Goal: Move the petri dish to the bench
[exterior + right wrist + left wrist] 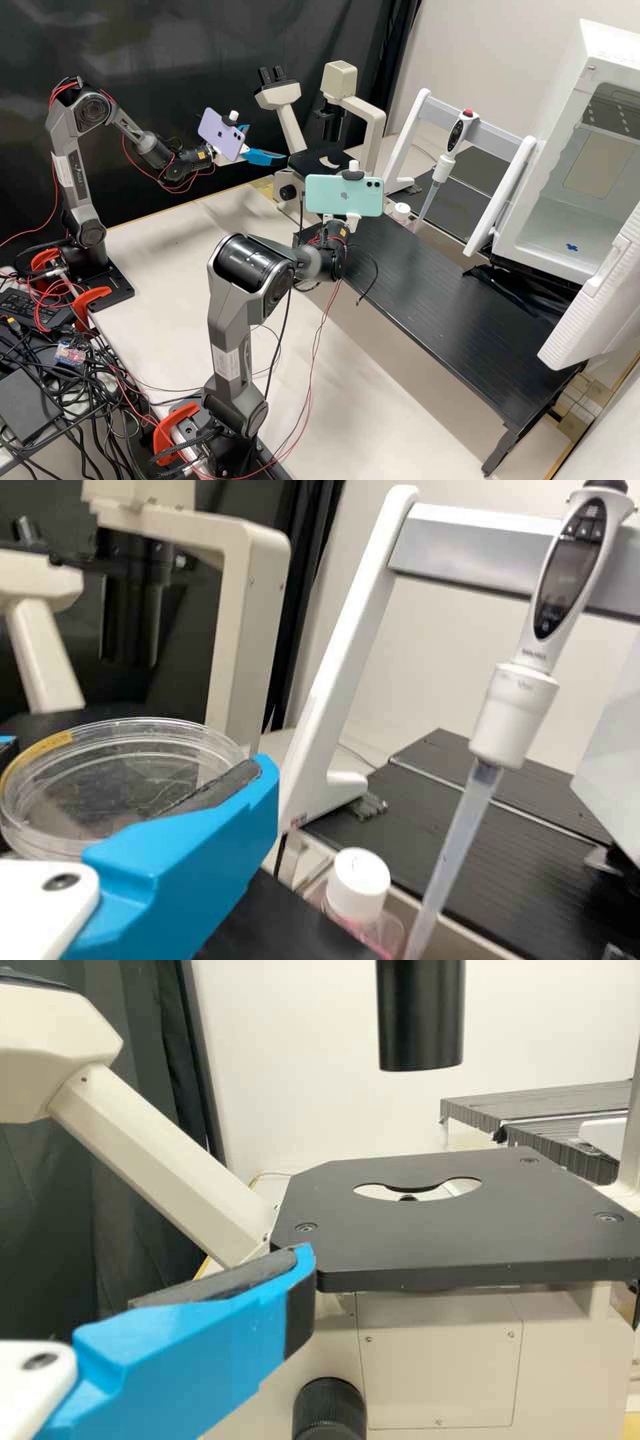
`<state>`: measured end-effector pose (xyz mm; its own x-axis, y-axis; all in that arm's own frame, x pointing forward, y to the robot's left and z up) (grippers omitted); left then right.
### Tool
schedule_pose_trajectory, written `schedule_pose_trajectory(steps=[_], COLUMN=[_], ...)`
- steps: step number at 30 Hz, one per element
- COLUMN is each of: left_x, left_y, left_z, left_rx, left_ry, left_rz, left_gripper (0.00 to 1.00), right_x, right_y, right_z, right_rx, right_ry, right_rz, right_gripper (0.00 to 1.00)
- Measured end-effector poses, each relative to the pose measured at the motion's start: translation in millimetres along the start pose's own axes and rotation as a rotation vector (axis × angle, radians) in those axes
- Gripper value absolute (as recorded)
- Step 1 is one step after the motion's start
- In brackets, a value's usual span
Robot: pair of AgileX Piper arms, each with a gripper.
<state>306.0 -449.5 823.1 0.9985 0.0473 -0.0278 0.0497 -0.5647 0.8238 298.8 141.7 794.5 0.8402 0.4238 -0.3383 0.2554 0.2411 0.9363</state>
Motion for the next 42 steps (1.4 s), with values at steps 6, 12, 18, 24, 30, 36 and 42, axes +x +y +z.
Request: schedule_pose_trajectory(steps=[6, 12, 18, 24, 30, 36, 42], left_x=[0, 0, 0, 0, 0, 0, 0], left_y=[0.0, 0.0, 0.0, 0.0, 0.0, 0.0, 0.0], left_z=[0, 0, 0, 0, 0, 0, 0], left_rx=[0.0, 0.0, 0.0, 0.0, 0.0, 0.0, 0.0], left_ry=[0.0, 0.0, 0.0, 0.0, 0.0, 0.0, 0.0], left_rz=[0.0, 0.0, 0.0, 0.0, 0.0, 0.0, 0.0], left_gripper=[1.0, 1.0, 1.0, 1.0, 1.0, 1.0, 1.0], right_x=[-20, -31, -36, -39, -39, -39, -42], right_y=[-11, -23, -36, -37, -38, -37, -34], right_z=[15, 27, 34, 39, 40, 40, 43], right_rx=[-0.007, -0.011, 0.013, 0.037, 0.04, 0.041, 0.035], right_ry=[-0.005, -0.027, -0.05, -0.051, -0.052, -0.051, -0.054], right_rz=[-0.046, -0.094, -0.145, -0.136, -0.137, -0.135, -0.124], right_gripper=[0.0, 0.0, 0.0, 1.0, 1.0, 1.0, 1.0])
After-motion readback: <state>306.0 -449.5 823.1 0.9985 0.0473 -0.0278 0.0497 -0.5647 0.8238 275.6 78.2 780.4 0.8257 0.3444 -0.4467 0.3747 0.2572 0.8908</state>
